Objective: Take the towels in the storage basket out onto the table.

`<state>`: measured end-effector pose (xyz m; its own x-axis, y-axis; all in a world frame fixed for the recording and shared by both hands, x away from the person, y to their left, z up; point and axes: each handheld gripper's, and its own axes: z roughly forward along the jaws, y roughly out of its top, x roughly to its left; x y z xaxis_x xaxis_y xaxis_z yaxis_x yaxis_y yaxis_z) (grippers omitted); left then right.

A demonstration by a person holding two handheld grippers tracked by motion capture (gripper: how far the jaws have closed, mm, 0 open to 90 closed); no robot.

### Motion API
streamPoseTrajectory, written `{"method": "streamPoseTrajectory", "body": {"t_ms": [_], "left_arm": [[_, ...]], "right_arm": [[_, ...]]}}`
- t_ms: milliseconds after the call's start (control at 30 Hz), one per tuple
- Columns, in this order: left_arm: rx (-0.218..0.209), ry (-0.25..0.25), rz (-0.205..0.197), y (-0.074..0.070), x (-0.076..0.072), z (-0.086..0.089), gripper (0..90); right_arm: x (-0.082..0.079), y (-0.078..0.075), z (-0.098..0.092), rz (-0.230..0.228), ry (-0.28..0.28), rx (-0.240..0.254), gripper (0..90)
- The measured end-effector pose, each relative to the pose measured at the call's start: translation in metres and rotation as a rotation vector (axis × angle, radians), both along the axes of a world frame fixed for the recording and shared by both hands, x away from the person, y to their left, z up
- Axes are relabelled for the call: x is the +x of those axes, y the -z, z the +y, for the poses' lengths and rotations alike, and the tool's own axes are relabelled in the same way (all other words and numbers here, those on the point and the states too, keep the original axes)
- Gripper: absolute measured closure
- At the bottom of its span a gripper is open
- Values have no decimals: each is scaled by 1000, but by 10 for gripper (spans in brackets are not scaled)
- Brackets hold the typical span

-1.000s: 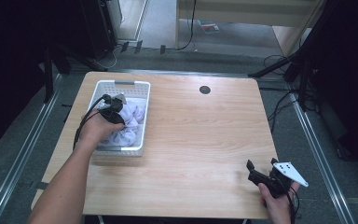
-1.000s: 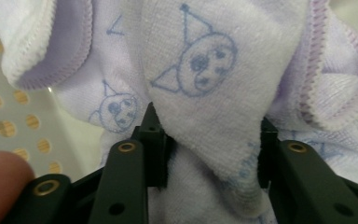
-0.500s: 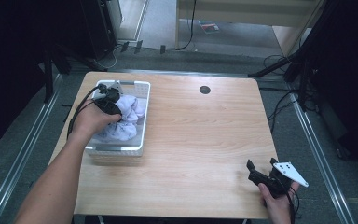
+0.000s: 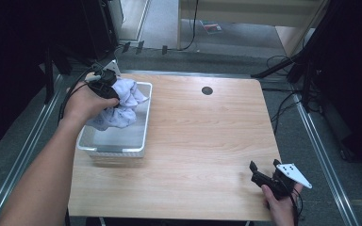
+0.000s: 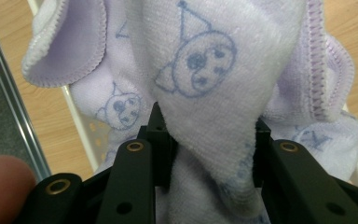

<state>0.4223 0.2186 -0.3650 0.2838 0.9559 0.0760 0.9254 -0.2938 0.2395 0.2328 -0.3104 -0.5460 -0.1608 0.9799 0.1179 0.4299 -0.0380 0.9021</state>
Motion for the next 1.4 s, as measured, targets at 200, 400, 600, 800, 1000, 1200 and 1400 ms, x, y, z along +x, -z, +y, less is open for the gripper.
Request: {"method": "streamPoseTrajectory", "body": {"t_ms": [200,400,600,800,1000,1200,1400], "left_arm": [[-19,-13,-27,-25,0,1,657],[-35,-1,-36,-35,0,-4,657],[-45,26,-32,-40,1,-14,655],[-48,59,-51,-49,0,-33,654],[-56,94,-54,-55,0,-55,653],[-49,137,-60,-54,2,-79,652],[-54,169,-64,-52,3,-100,652]], "right_arm": [[0,0,0,-3,-1,-2,79],[0,0,0,2,1,-1,80],[0,0,1,1,-1,-6,81],[-1,0,1,-8,-5,-20,80],[-1,0,3,-9,-5,-23,80],[-1,0,3,-10,-12,-20,80],[-2,0,3,-13,-10,-23,80]]}}
